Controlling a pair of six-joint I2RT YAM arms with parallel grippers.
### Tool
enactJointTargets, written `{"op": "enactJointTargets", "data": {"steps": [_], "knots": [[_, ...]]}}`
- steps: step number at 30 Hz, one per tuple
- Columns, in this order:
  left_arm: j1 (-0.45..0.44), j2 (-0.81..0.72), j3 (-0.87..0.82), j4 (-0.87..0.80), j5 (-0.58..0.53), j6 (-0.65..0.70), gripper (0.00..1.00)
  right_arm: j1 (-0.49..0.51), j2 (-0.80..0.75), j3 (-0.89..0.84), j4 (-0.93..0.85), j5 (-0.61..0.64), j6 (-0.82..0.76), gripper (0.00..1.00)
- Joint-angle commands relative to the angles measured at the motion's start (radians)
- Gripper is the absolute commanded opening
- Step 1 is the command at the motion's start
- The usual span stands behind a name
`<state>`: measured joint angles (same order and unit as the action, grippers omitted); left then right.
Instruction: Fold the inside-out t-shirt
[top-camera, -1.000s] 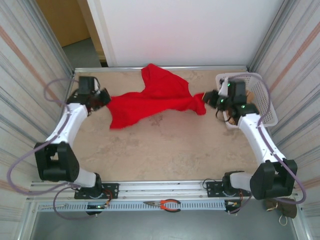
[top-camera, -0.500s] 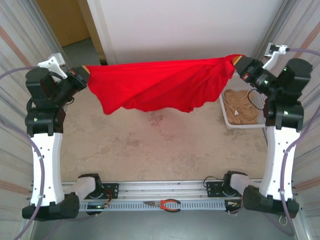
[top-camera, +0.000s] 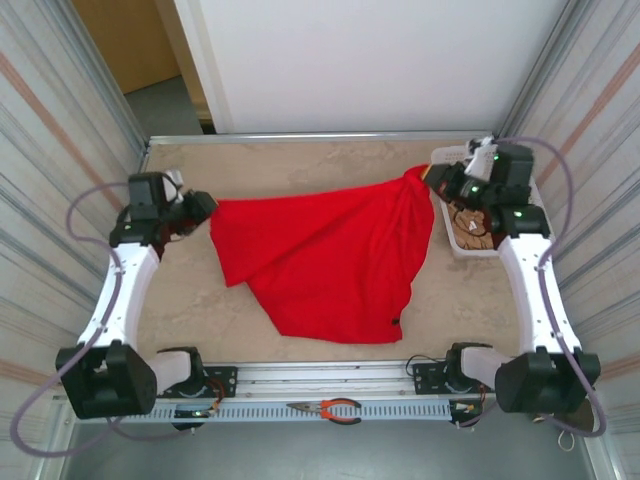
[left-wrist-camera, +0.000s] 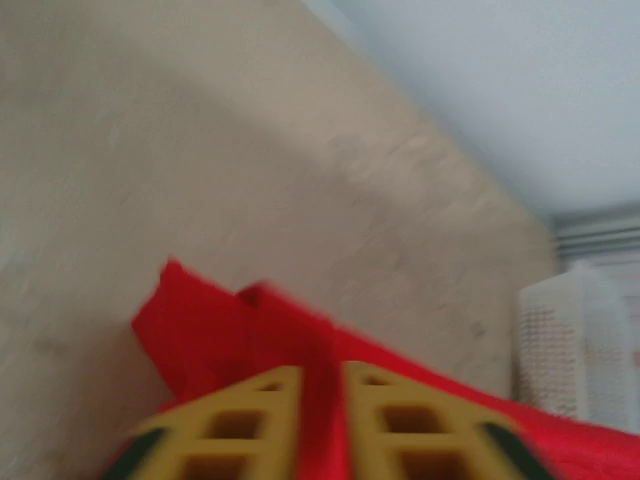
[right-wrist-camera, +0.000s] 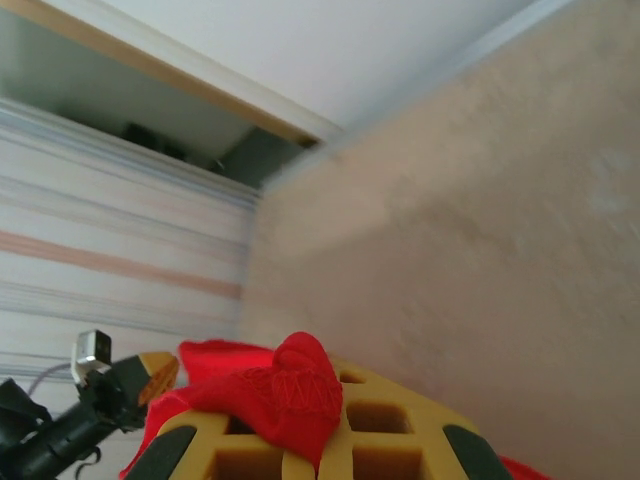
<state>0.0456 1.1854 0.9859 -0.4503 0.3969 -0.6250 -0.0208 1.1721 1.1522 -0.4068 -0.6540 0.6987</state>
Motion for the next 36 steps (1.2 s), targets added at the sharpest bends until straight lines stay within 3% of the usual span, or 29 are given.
{"op": "enactJointTargets", "data": {"steps": [1,3,6,20,36], "knots": [[-0.026,0.045,-0.039,0.072,-0.027,0.061,0.42,0.013,0.016,-0.049,0.039,0.069,-0.090,0.00],[-0.037,0.092,-0.055,0.060,-0.054,0.095,0.52,0.013,0.036,-0.086,0.049,0.074,-0.105,0.00],[-0.054,0.130,-0.081,0.053,-0.086,0.118,0.55,0.015,0.050,-0.115,0.058,0.082,-0.116,0.00],[-0.284,0.370,-0.039,0.129,-0.227,0.162,0.49,0.042,0.071,-0.158,0.077,0.116,-0.125,0.00],[-0.302,0.497,0.053,0.154,-0.230,0.192,0.45,0.046,0.075,-0.166,0.079,0.121,-0.122,0.00]]}}
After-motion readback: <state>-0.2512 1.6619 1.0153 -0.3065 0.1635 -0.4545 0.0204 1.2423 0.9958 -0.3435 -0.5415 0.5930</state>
